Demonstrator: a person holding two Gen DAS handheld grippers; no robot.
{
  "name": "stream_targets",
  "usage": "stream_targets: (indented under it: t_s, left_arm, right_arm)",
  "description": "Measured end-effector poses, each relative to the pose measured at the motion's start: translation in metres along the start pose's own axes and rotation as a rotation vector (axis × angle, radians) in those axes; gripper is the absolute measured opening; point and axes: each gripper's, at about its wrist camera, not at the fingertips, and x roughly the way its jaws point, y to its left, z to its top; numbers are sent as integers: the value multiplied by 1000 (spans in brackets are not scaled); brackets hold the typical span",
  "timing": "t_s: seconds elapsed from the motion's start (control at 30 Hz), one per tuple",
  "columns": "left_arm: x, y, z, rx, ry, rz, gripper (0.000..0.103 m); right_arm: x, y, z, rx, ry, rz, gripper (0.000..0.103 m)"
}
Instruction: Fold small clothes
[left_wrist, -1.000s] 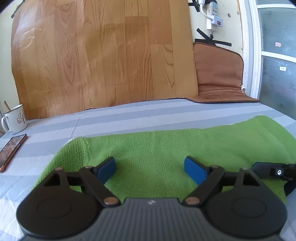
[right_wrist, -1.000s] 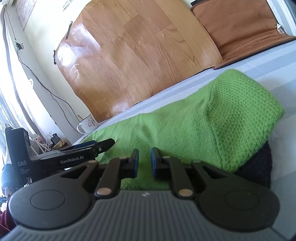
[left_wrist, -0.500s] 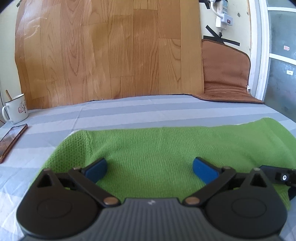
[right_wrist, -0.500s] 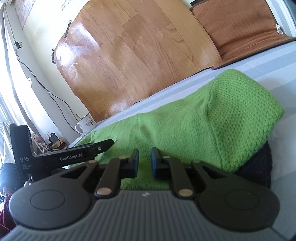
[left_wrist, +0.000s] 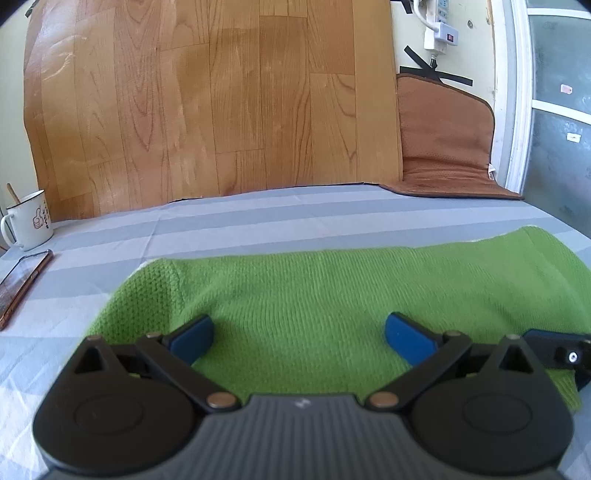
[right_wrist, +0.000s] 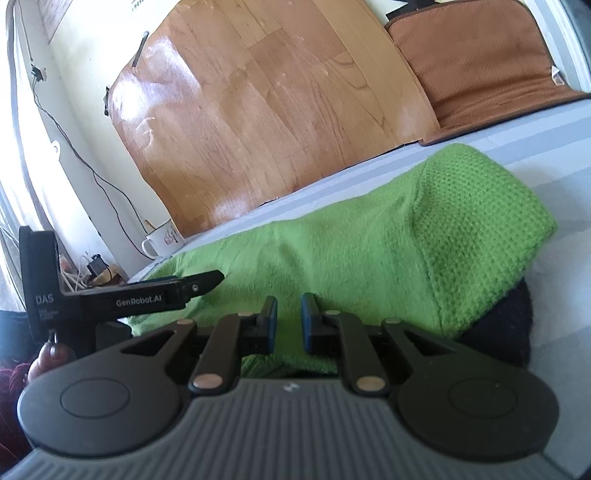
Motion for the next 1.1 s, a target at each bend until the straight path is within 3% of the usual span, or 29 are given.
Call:
stream_targets:
  t_s: [0.1,0.17,0.23,0.37,0.47,0.63,0.7,0.73,0.83,0.9,1.0,1.1]
  left_arm:
    - [-2,2,0,-7,-7,-10,103]
    - [-8,5,-1,-11,-28,-23,103]
    - [-14,7,-2,-14,-50,-41,103]
    - [-23,11,-4,-30,-87,-99,103]
    - [-25,14,-3,-43,-97,-128,101]
    - [-17,17,-1,-64,-46,-127,78]
    - [-16,16,-1,-57,-39,-109,76]
    - [-15,14,-2,-47,-39,-100,74]
    - [-14,8,-2,-14,-38,-73,73]
    - [-13,8,-2,-15,-39,-73,73]
    - [-18,20,0,-69,-41,-124,77]
    - [-27,51,6,-219,-55,-239,79]
  right_arm:
    - [-18,-3,3,21,-5,11,31]
    - [-41,-12,5,55,-67,3,40]
    - [-68,-29,8,129,-129,-52,44]
    - [-114,-66,6,301,-217,-197,62]
    - [-114,-74,7,316,-179,-246,62]
    - [-67,-76,20,318,-61,-221,62]
    - [-51,-77,23,335,-50,-195,61]
    - [-40,-78,26,355,-37,-178,57]
    - [-21,-77,29,409,10,-169,32]
    - [-21,-73,34,437,30,-175,28]
    - [-31,-48,51,370,6,-169,26]
    - [-34,-2,73,195,-27,-133,26]
